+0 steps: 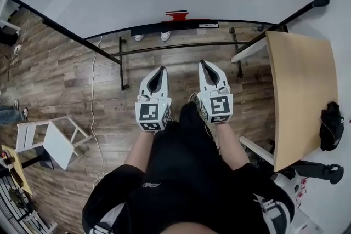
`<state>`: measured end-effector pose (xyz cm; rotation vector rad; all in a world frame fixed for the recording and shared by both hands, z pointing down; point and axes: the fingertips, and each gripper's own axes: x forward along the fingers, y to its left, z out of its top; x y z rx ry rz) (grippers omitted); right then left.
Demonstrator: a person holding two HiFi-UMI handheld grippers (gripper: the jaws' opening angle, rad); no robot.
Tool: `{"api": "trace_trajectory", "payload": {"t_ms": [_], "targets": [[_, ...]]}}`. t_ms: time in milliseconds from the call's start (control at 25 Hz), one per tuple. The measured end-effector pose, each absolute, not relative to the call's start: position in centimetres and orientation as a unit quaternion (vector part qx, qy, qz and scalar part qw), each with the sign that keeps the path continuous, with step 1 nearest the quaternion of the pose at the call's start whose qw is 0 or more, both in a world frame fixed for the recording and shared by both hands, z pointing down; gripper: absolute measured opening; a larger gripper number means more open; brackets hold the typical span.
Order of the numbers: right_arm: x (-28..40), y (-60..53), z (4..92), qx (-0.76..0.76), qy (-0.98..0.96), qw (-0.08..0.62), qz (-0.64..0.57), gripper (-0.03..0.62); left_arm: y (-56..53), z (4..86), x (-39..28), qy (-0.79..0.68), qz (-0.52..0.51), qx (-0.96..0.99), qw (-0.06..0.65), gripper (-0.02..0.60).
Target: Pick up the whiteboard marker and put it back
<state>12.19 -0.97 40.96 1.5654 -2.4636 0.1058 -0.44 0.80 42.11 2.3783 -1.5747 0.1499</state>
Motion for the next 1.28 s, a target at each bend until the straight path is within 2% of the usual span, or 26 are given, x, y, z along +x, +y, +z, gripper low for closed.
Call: {"api": "trace_trajectory", "payload": {"t_ms": [280, 760, 1280], "targets": [[12.4, 4.3, 37.2, 0.559, -0.825, 0.083, 0.006, 0.002, 4.4, 40.3, -1.5, -0.534, 0.027, 0.834, 0.134, 0.005], [16.4, 6.2, 32.3, 0.555, -0.831, 0.041, -0.019, 0.002, 5.8, 35.6, 2.3, -0.544, 0.001, 0.833, 0.099, 0.006], [19.9, 5.9, 32.2, 0.551, -0.834, 0.037, -0.015, 0.002, 5.8, 33.9, 6.3, -0.541, -0.003, 0.836, 0.093, 0.006]]}}
